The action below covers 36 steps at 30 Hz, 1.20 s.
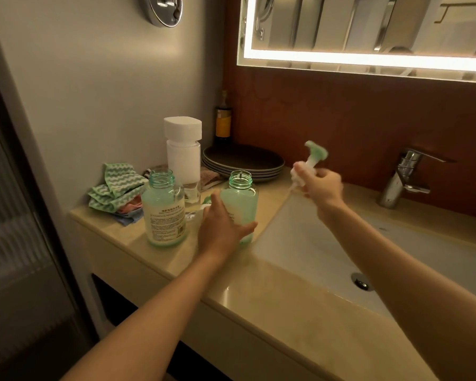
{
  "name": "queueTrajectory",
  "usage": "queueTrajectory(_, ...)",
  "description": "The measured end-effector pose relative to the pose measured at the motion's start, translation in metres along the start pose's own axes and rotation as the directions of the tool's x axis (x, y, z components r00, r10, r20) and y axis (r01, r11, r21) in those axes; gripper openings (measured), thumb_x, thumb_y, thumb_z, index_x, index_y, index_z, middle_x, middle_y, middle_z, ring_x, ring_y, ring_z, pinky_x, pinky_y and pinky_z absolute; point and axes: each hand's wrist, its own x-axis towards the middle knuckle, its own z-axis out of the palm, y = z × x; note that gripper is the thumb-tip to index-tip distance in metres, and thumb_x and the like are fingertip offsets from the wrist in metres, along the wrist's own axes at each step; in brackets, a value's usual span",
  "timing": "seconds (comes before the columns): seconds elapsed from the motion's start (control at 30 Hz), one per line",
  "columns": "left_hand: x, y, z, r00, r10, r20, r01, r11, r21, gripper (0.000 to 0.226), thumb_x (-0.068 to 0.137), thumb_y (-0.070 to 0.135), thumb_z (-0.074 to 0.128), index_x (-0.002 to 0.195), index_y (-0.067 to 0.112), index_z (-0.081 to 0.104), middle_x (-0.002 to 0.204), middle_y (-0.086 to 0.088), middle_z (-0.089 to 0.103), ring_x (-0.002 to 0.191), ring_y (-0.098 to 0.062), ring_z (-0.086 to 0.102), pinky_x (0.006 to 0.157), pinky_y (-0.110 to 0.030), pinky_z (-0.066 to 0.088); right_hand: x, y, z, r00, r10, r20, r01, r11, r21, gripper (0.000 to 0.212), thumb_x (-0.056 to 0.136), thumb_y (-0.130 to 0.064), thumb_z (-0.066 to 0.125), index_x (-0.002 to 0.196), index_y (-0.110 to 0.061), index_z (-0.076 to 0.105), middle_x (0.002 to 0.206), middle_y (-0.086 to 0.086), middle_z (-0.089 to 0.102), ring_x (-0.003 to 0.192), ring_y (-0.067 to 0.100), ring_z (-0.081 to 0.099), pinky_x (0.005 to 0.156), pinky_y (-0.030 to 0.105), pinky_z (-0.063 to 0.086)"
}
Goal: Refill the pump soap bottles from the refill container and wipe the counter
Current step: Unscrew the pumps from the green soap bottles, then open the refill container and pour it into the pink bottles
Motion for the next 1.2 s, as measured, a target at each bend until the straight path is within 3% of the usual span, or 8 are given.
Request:
queueTrajectory(0.2, 0.016, 0.002, 0.015, 1.0, 0.018, -0.012, -0.017, 0.999, 0.05, 0.091, 0.06, 0.045, 0.081, 0.128, 0.02, 0.026, 0.122, -0.006, 0.051, 0.11, -0.025, 0.049, 0.082, -0.034, 0.044, 0.016, 0.037, 0.047, 0.975, 0.162, 0.152, -0.137, 0.978, -0.159, 0.025, 0.079, -0.028, 0.071, 0.07, -0.009, 0.057, 0.074, 0.007, 0.06, 0.06, 0.015, 0.056, 0.064, 0.031, 0.054)
queueTrajectory(0.3, 0.02, 0.004, 0.017, 0.999, 0.026, -0.026, -0.025, 0.998, 0.05, 0.093, 0.059, 0.047, 0.081, 0.128, 0.021, 0.026, 0.12, -0.005, 0.052, 0.109, -0.025, 0.05, 0.081, -0.035, 0.046, 0.026, 0.046, 0.063, 0.951, 0.235, 0.2, -0.18, 0.949, -0.26, 0.026, 0.077, -0.027, 0.07, 0.078, -0.004, 0.058, 0.076, 0.009, 0.061, 0.06, 0.016, 0.057, 0.068, 0.034, 0.054)
queueTrajectory(0.47, 0.016, 0.003, 0.016, 0.998, 0.061, -0.022, -0.061, 0.998, 0.003, 0.103, 0.054, 0.048, 0.084, 0.133, 0.02, 0.023, 0.125, -0.003, 0.051, 0.113, -0.022, 0.05, 0.085, -0.034, 0.048, 0.03, 0.046, 0.072, 0.921, 0.275, 0.277, -0.177, 0.927, -0.331, 0.034, 0.081, -0.034, 0.068, 0.088, -0.002, 0.055, 0.069, 0.004, 0.054, 0.057, 0.012, 0.05, 0.051, 0.022, 0.044)
queueTrajectory(0.67, 0.011, 0.01, 0.004, 0.999, 0.006, 0.035, -0.001, 0.99, -0.143, 0.128, 0.05, 0.046, 0.085, 0.147, 0.023, 0.005, 0.147, -0.003, 0.034, 0.133, -0.02, 0.034, 0.107, -0.034, 0.034, 0.027, 0.038, 0.07, 0.923, 0.235, 0.304, -0.133, 0.938, -0.321, 0.05, 0.09, -0.042, 0.053, 0.113, 0.003, 0.052, 0.087, 0.012, 0.058, 0.065, 0.016, 0.051, 0.06, 0.027, 0.046)
queueTrajectory(0.83, 0.008, 0.021, -0.016, 0.997, 0.023, 0.07, -0.011, 0.986, -0.165, 0.125, 0.051, 0.049, 0.083, 0.146, 0.024, 0.006, 0.147, -0.004, 0.034, 0.133, -0.019, 0.034, 0.106, -0.034, 0.034, 0.016, 0.028, 0.065, 0.924, 0.18, 0.337, -0.063, 0.942, -0.33, 0.046, 0.095, -0.035, 0.047, 0.118, 0.004, 0.052, 0.115, 0.021, 0.06, 0.087, 0.027, 0.058, 0.079, 0.037, 0.052)
queueTrajectory(0.9, 0.005, 0.024, -0.028, 0.998, 0.049, 0.037, -0.042, 0.982, -0.185, 0.12, 0.048, 0.055, 0.079, 0.144, 0.023, 0.015, 0.144, -0.002, 0.037, 0.131, -0.018, 0.037, 0.104, -0.034, 0.037, 0.012, 0.021, 0.064, 0.96, 0.104, 0.261, -0.001, 0.93, -0.367, 0.048, 0.095, -0.035, 0.046, 0.113, 0.009, 0.056, 0.115, 0.025, 0.06, 0.099, 0.034, 0.058, 0.09, 0.045, 0.047)
queueTrajectory(1.0, 0.0, 0.027, -0.043, 0.998, 0.051, -0.034, -0.058, 0.969, -0.239, 0.1, 0.052, 0.053, 0.078, 0.135, 0.021, 0.032, 0.133, -0.001, 0.048, 0.116, -0.013, 0.049, 0.094, -0.029, 0.044, 0.014, 0.009, 0.06, 0.995, -0.042, 0.095, 0.077, 0.912, -0.402, 0.046, 0.094, -0.039, 0.047, 0.105, 0.004, 0.061, 0.111, 0.02, 0.061, 0.111, 0.032, 0.052, 0.093, 0.04, 0.042)
queueTrajectory(1.2, -0.002, 0.033, -0.086, 0.934, 0.057, -0.352, -0.171, 0.938, -0.301, 0.031, 0.081, 0.029, 0.07, 0.104, 0.019, 0.051, 0.091, 0.001, 0.065, 0.074, -0.005, 0.061, 0.065, -0.017, 0.05, -0.013, -0.043, 0.068, 0.951, -0.304, -0.054, 0.284, 0.929, -0.236, 0.041, 0.093, -0.041, 0.048, 0.115, -0.006, 0.055, 0.117, 0.011, 0.053, 0.101, 0.021, 0.054, 0.088, 0.033, 0.047)
